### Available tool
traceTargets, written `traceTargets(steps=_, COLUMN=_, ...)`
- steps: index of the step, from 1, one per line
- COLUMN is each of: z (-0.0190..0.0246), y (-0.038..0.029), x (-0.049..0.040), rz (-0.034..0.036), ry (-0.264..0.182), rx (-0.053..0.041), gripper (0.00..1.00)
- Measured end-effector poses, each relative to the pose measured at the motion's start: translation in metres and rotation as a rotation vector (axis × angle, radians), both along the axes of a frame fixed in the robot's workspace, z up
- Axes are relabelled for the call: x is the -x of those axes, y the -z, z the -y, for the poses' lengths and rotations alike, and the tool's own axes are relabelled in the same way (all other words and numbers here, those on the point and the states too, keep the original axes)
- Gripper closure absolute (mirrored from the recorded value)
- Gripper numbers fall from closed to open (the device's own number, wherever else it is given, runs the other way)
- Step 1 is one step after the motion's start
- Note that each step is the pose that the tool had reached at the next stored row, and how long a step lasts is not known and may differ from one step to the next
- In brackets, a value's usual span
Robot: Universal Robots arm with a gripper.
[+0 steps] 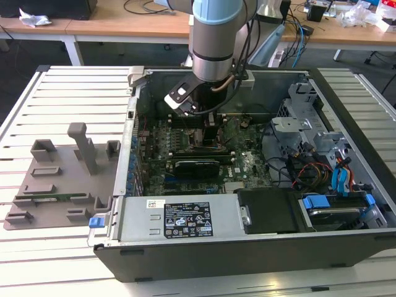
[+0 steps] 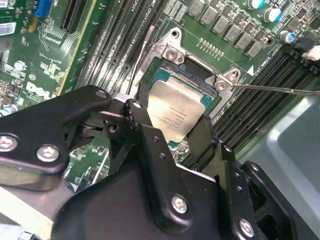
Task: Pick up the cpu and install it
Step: 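Place the cpu into insertion slot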
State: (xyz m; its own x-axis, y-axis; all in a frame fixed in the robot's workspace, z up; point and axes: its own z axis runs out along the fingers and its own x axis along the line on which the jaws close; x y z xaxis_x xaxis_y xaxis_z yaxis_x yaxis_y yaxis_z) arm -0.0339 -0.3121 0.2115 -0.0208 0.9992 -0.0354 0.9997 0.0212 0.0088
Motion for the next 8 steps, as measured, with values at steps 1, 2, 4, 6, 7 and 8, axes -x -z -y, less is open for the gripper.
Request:
traceTargets(steps=1, z=-0.0007, y=0.0010, x=0.0000, rz=-0.0001, ry=0.001, rx=0.0001, gripper=0.45)
traceTargets(steps=2, z=-0.0012, y=0.0018, x=0.0000, rz=-0.0001, ry=0.001, rx=0.0001, gripper=0.45)
traceTargets(steps=4, z=-0.0017, y=0.0032, x=0.0000, rz=-0.0001, ry=0.002, rx=0.0001, gripper=0.45)
traceTargets(steps=6, z=-0.0024, y=0.0062, x=0.0000, rz=-0.0001, ry=0.002, rx=0.0001, gripper=0.45)
traceTargets(steps=7, z=-0.0030, y=0.0077, x=0.0001, rz=-0.0001, ry=0.003, rx=0.0000, gripper=0.45)
traceTargets(steps=8, z=-0.0038, y=0.0087, x=0.0000, rz=-0.0002, ry=0.003, rx=0.0003, gripper=0.45)
